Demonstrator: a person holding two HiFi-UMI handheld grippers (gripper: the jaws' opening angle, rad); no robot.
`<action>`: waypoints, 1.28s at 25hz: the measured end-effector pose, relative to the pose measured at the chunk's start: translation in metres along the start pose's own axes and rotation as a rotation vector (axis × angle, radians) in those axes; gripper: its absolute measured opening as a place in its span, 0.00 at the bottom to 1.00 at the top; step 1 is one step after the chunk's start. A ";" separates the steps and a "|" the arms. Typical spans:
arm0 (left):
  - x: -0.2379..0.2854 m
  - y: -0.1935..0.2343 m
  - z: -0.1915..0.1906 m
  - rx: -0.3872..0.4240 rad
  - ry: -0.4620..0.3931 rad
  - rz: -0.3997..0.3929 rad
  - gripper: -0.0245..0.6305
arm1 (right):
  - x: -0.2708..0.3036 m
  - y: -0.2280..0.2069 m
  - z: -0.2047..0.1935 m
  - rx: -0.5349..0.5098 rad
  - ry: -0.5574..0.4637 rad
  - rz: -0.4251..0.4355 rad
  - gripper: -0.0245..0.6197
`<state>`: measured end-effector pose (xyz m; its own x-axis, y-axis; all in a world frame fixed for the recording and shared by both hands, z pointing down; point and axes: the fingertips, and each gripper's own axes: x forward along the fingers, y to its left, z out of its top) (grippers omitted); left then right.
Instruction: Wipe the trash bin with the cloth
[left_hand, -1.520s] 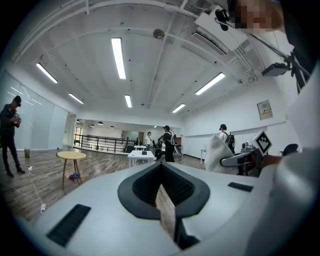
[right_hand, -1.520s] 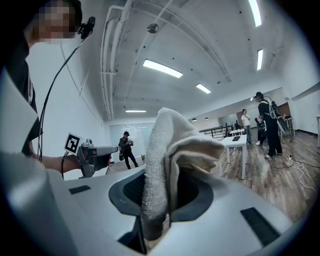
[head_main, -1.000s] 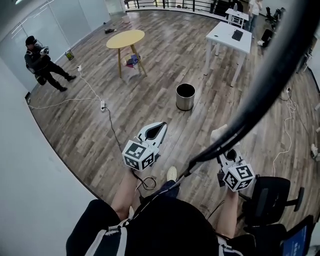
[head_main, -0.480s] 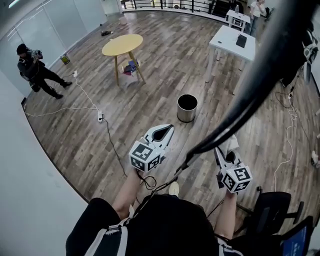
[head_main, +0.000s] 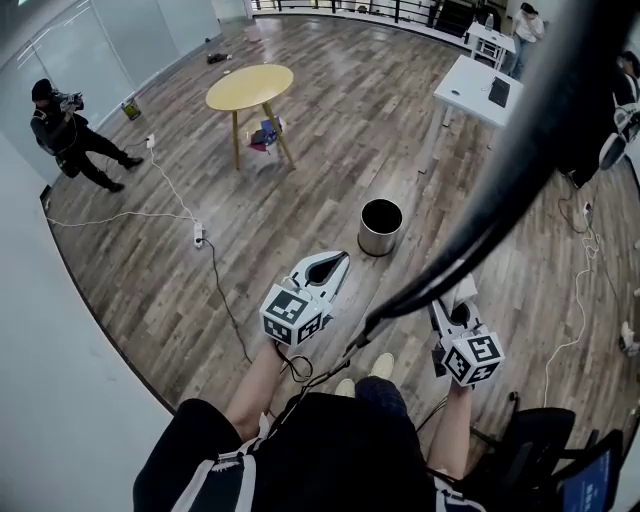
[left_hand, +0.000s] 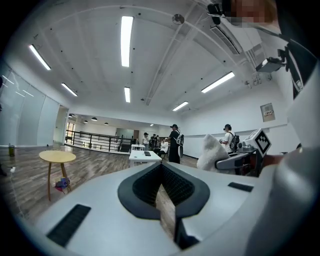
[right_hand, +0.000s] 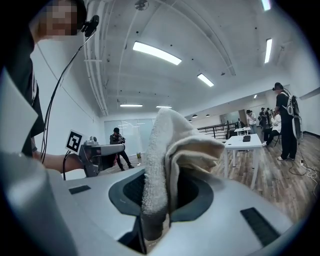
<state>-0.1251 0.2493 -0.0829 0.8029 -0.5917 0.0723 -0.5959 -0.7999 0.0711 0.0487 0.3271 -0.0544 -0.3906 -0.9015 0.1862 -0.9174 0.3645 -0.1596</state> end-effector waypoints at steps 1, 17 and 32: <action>0.005 0.006 -0.001 -0.004 0.001 0.004 0.03 | 0.006 -0.004 0.001 0.000 0.005 0.002 0.18; 0.141 0.090 0.011 0.005 0.003 0.092 0.03 | 0.126 -0.124 0.032 -0.043 0.025 0.068 0.18; 0.245 0.138 -0.014 0.013 0.060 0.102 0.03 | 0.215 -0.211 0.012 -0.018 0.113 0.105 0.18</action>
<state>-0.0108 -0.0045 -0.0416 0.7351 -0.6637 0.1383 -0.6743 -0.7369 0.0476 0.1595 0.0535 0.0079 -0.4898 -0.8267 0.2770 -0.8718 0.4605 -0.1671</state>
